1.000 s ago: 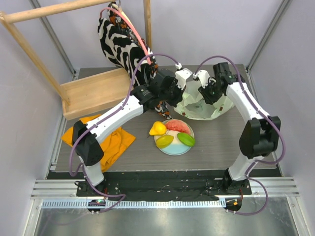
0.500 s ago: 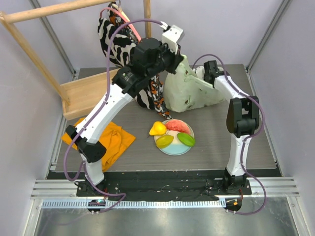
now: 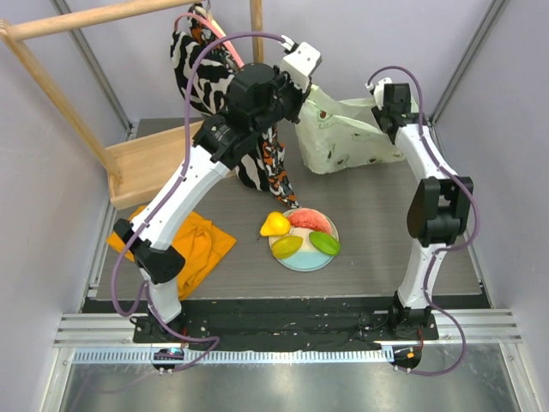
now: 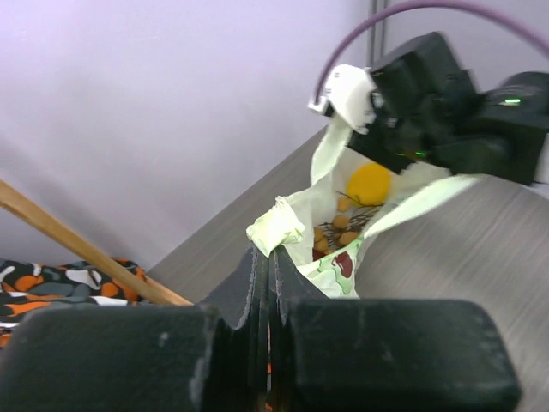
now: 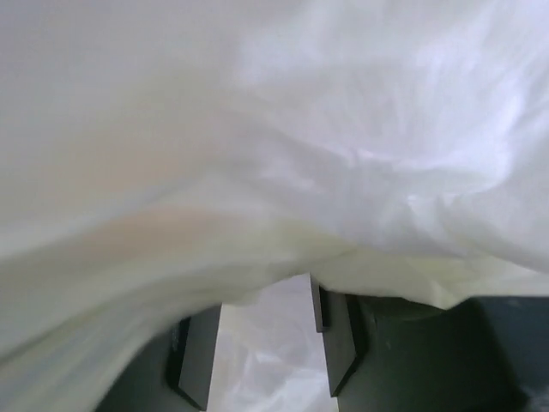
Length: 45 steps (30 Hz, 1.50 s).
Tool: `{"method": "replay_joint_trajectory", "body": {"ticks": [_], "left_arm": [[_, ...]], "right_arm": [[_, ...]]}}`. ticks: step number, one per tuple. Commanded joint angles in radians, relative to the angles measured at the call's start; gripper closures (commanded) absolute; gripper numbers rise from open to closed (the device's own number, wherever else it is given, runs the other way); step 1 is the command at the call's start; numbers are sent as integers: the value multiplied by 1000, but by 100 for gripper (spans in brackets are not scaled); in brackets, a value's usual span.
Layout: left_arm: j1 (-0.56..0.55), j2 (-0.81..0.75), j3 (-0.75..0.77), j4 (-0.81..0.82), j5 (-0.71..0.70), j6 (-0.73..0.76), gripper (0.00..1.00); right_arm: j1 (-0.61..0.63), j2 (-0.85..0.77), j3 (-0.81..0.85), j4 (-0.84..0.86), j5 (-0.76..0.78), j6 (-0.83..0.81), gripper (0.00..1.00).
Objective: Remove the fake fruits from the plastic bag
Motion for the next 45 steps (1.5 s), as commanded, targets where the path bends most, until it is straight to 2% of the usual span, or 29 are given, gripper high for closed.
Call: {"method": "replay_joint_trajectory", "body": {"ticks": [1, 2, 3, 6, 7, 10, 13, 18, 22, 26, 31, 32, 35, 41, 45], "left_arm": [[20, -70, -23, -37, 90, 81, 100], [20, -87, -67, -53, 127, 75, 100], [20, -104, -203, -61, 158, 60, 100], [17, -196, -429, -53, 313, -6, 100], [13, -228, -547, -53, 354, -11, 100], [-10, -277, -728, -46, 370, -28, 100], [-21, -288, -793, -14, 353, -52, 100], [-24, -265, -758, 23, 306, -111, 100], [-24, -250, -717, 33, 266, -158, 100], [-24, -250, -687, 37, 259, -171, 100], [-24, -245, -660, 42, 266, -180, 100], [-24, -244, -657, 45, 266, -181, 100], [-24, -235, -646, 51, 269, -181, 100], [-24, -221, -631, 45, 273, -183, 100], [-23, -236, -646, 20, 281, -168, 100]], "right_arm": [[28, -279, -240, 8, -34, 27, 49], [30, -355, -299, -47, -59, 46, 49], [30, -391, -360, -75, -91, 59, 49], [48, -518, -670, -124, -147, 78, 49], [60, -541, -717, -132, -151, 78, 49], [74, -612, -820, -157, -168, 93, 49], [74, -649, -832, -164, -189, 98, 49], [82, -689, -817, -169, -328, 103, 48], [103, -655, -827, -71, -328, 73, 48], [105, -589, -808, -10, -259, 29, 48], [105, -525, -780, 105, -139, 7, 34], [103, -506, -772, 121, -127, 4, 29], [102, -462, -734, 147, -107, -8, 23], [74, -381, -634, 156, -104, 0, 21], [8, -303, -568, 138, -131, 38, 21]]}}
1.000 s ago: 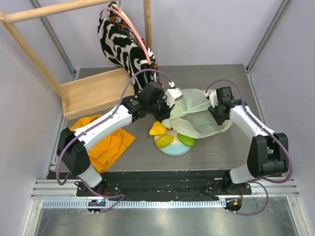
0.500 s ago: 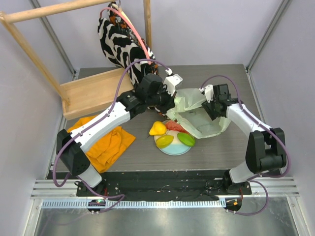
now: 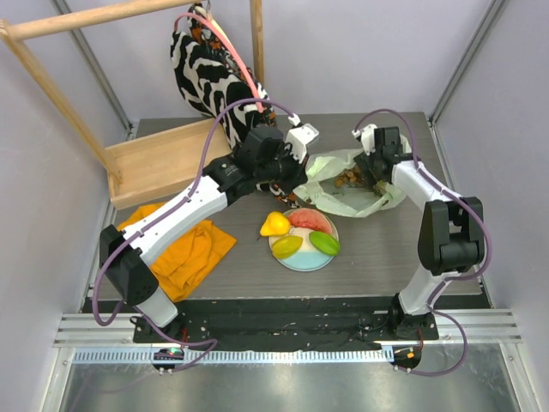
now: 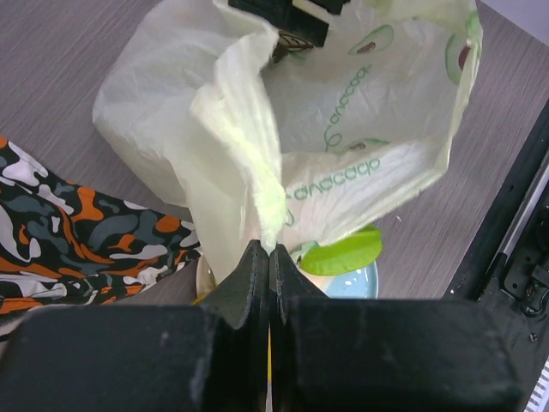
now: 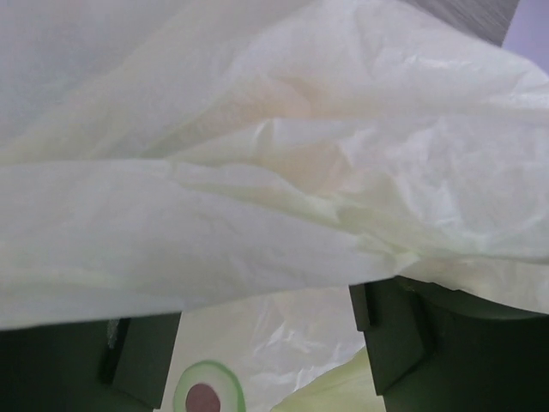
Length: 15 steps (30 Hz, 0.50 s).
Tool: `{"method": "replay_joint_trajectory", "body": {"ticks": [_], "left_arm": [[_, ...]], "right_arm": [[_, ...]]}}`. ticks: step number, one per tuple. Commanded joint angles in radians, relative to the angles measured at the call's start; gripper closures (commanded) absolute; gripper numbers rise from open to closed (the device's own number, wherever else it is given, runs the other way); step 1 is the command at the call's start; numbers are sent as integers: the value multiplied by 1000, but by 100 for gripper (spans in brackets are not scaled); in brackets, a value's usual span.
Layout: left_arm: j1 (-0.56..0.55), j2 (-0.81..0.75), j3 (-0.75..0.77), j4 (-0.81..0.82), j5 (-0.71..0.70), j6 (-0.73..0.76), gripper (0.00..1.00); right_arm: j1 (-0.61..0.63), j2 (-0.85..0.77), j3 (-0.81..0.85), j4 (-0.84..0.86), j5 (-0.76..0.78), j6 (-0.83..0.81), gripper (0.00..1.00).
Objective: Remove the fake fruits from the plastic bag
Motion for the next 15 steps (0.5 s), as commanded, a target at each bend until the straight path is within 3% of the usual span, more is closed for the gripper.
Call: {"method": "replay_joint_trajectory", "body": {"ticks": [1, 7, 15], "left_arm": [[4, -18, 16, 9, 14, 11, 100], [7, -49, -39, 0, 56, -4, 100], [6, -44, -51, -5, 117, -4, 100]], "right_arm": [[-67, 63, 100, 35, -2, 35, 21], [-95, 180, 173, 70, -2, 54, 20], [-102, 381, 419, 73, -51, 155, 15]]}}
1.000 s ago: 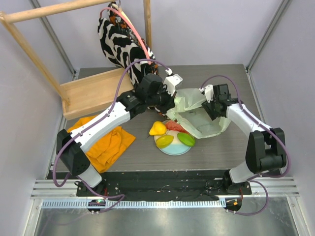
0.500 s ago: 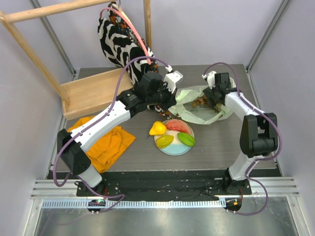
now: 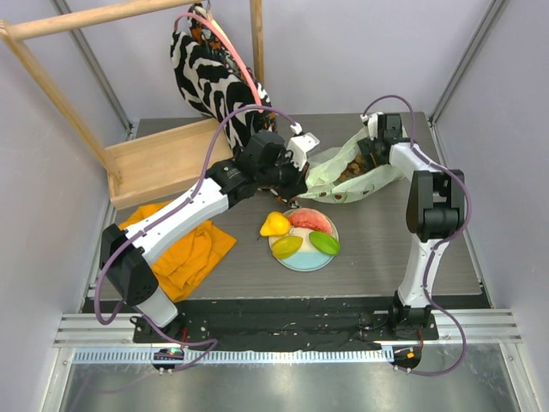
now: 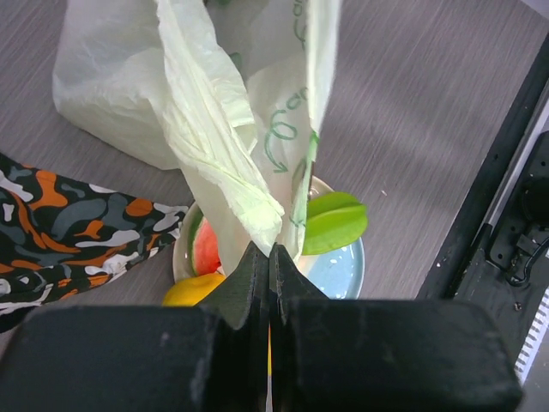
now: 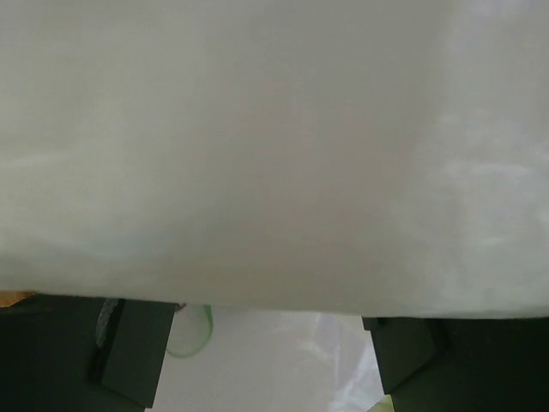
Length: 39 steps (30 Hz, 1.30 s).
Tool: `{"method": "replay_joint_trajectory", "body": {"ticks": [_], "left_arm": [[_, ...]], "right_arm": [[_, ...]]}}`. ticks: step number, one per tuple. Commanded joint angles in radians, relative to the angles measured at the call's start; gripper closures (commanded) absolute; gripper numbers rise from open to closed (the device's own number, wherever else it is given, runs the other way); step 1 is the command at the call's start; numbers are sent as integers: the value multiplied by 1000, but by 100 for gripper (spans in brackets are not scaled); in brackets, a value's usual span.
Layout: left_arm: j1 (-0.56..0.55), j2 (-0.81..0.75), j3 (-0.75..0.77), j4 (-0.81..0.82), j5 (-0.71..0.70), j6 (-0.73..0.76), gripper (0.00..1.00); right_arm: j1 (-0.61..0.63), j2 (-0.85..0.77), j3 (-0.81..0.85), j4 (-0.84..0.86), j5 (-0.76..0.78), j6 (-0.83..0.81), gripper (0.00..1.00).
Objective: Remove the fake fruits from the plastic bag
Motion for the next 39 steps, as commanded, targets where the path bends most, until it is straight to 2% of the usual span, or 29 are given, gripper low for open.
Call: {"method": "replay_joint_trajectory", "body": {"ticks": [1, 8, 12, 15, 19, 28, 33, 37, 38, 39], "left_arm": [[5, -41, 0, 9, 67, -4, 100], [-7, -24, -15, 12, 109, -7, 100], [-21, -15, -23, 11, 107, -7, 100], [-27, -10, -33, 12, 104, -4, 100], [-30, 2, -38, 12, 98, 1, 100], [-50, 47, -6, 14, 89, 1, 100], [-52, 62, 2, 6, 83, 1, 100], [-52, 73, 16, -6, 77, 5, 100], [-52, 73, 17, -9, 74, 8, 100], [-52, 74, 19, -9, 71, 11, 100]], "right_arm": [[-3, 61, 148, 40, -32, 83, 14], [-41, 215, 314, 19, -140, 224, 13], [-43, 364, 535, -41, -203, 323, 11], [-40, 446, 613, -52, -284, 382, 9], [-25, 487, 650, -52, -347, 393, 9], [-15, 535, 670, -12, -328, 401, 10], [-17, 599, 768, 26, -452, 429, 8], [-15, 639, 811, 58, -490, 476, 23], [-15, 641, 813, 58, -493, 471, 29], [-15, 641, 814, 58, -496, 471, 38]]}}
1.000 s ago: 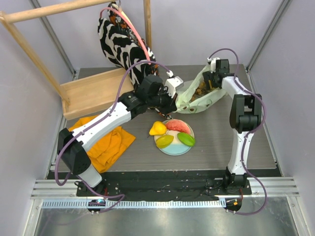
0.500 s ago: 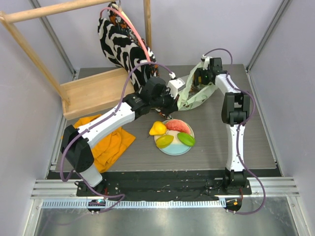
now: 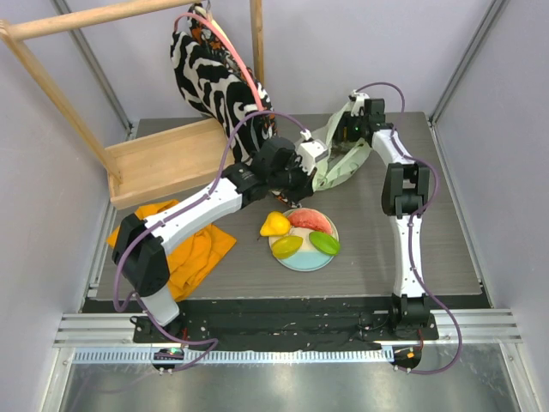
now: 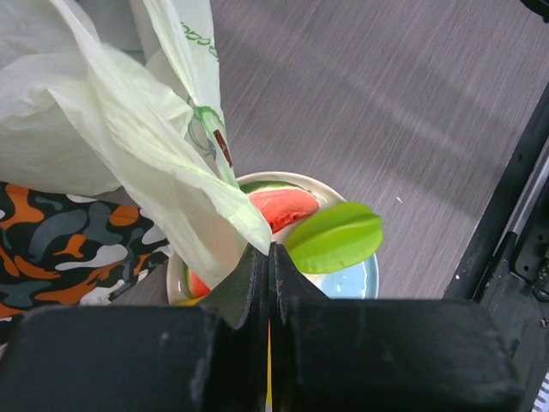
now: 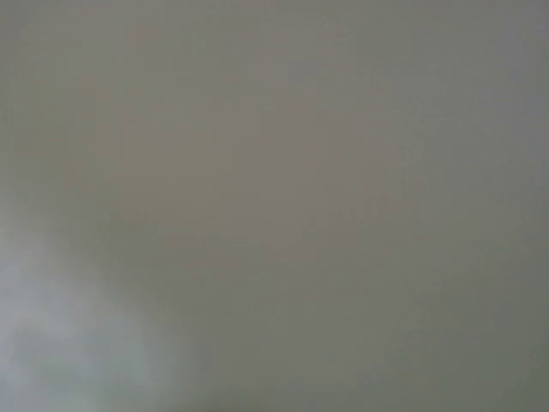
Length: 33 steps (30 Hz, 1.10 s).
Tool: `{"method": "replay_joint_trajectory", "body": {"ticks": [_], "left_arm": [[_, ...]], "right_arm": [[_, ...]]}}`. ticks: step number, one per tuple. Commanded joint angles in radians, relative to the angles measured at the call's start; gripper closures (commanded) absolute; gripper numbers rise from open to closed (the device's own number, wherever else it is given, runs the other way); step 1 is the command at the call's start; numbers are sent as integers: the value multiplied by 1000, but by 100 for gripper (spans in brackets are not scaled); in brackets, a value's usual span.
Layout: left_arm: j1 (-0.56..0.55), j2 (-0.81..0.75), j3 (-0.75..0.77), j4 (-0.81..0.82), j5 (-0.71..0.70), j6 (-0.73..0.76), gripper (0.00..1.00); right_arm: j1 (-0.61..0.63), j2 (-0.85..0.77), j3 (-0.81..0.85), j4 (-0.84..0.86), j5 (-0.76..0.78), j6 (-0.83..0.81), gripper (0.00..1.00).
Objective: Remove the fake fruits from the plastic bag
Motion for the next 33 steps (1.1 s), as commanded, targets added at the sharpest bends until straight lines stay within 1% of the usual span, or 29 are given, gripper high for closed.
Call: {"method": "replay_joint_trajectory", "body": {"ticks": [1, 4, 6, 8, 10, 13, 16, 19, 20, 23, 24, 25, 26, 27, 28, 29, 33], "left_arm": [[-32, -11, 46, -99, 75, 6, 100], [-32, -5, 54, -101, 69, 6, 100], [-32, 6, 65, -98, 53, 9, 100], [-32, 16, 78, -90, 34, 14, 100], [-32, 24, 88, -86, 21, 15, 100], [-29, 43, 107, -81, 7, 5, 100], [-24, 50, 123, -78, 6, -5, 100], [-19, 50, 123, -79, 4, -3, 100], [-18, 47, 120, -79, 4, -3, 100], [-15, 38, 105, -75, 7, -3, 100], [-15, 36, 98, -73, 10, -3, 100], [-13, 36, 89, -73, 13, -5, 100], [-15, 38, 88, -72, 17, -6, 100], [-15, 39, 85, -72, 21, -8, 100], [-15, 40, 81, -72, 24, -9, 100], [-13, 40, 81, -72, 26, -9, 100], [-15, 36, 74, -73, 29, -12, 100]], "right_arm": [[-33, 44, 38, 66, 14, 72, 42], [-33, 18, 23, 60, 14, 61, 54], [-43, -5, 0, 51, -4, 55, 57], [-53, -62, -26, 25, -35, 55, 61], [-75, -136, -86, 8, -63, 57, 64], [-104, -221, -161, -10, -113, 61, 68], [-128, -288, -226, -32, -126, 72, 71], [-150, -353, -353, -33, -133, 89, 73], [-156, -399, -428, -30, -138, 95, 74], [-168, -453, -520, -9, -156, 112, 73], [-168, -454, -526, -9, -158, 104, 70], [-167, -451, -520, -3, -152, 98, 62], [-165, -432, -510, 3, -143, 101, 44], [-165, -416, -491, 4, -136, 107, 34], [-165, -404, -456, 5, -136, 104, 9], [-161, -393, -438, 2, -129, 103, 1], [-142, -321, -346, 2, -18, 77, 0]]}}
